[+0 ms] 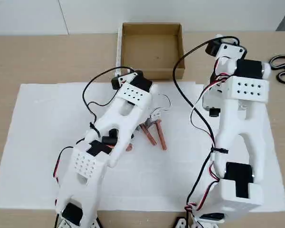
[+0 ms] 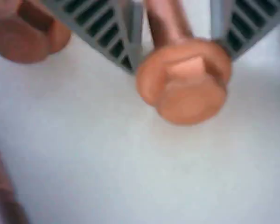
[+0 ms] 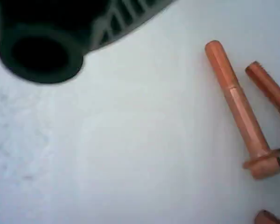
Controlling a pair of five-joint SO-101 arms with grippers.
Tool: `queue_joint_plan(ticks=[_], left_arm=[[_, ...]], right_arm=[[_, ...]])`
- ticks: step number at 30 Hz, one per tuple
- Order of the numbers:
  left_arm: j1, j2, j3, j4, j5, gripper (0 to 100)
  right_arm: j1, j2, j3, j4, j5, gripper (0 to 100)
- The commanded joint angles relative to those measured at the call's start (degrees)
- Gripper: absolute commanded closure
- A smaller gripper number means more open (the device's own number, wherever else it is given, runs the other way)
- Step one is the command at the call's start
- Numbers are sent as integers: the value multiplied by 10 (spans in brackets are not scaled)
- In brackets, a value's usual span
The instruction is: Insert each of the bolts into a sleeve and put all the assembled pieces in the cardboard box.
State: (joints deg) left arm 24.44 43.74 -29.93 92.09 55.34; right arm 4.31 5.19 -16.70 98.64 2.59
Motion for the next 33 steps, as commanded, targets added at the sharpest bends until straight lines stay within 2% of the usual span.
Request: queue_joint_plan(ticks=[1, 3, 10, 12, 17, 23, 29, 31, 33], left_arm=[[-5, 5, -21, -7, 4, 946], [-5, 5, -21, -9, 4, 998], [-4, 0, -29, -5, 0, 995], [-4, 0, -61, 18, -2, 995], [-6, 4, -166, 82, -68, 995], [-15, 0, -211, 84, -98, 995], [-43, -46, -226, 84, -101, 995], [-47, -89, -226, 84, -130, 995], [-48, -135, -226, 84, -193, 995]], right_arm=[[0, -36, -3, 3, 1, 995], [0, -36, -3, 3, 1, 995], [0, -36, -4, 3, 1, 995], [0, -36, -4, 2, 2, 995], [0, -36, -6, 1, 3, 995], [1, -49, -7, 0, 3, 995], [2, -140, -4, 0, 3, 995], [2, -176, -3, 1, 3, 995], [1, -211, -3, 2, 16, 995]])
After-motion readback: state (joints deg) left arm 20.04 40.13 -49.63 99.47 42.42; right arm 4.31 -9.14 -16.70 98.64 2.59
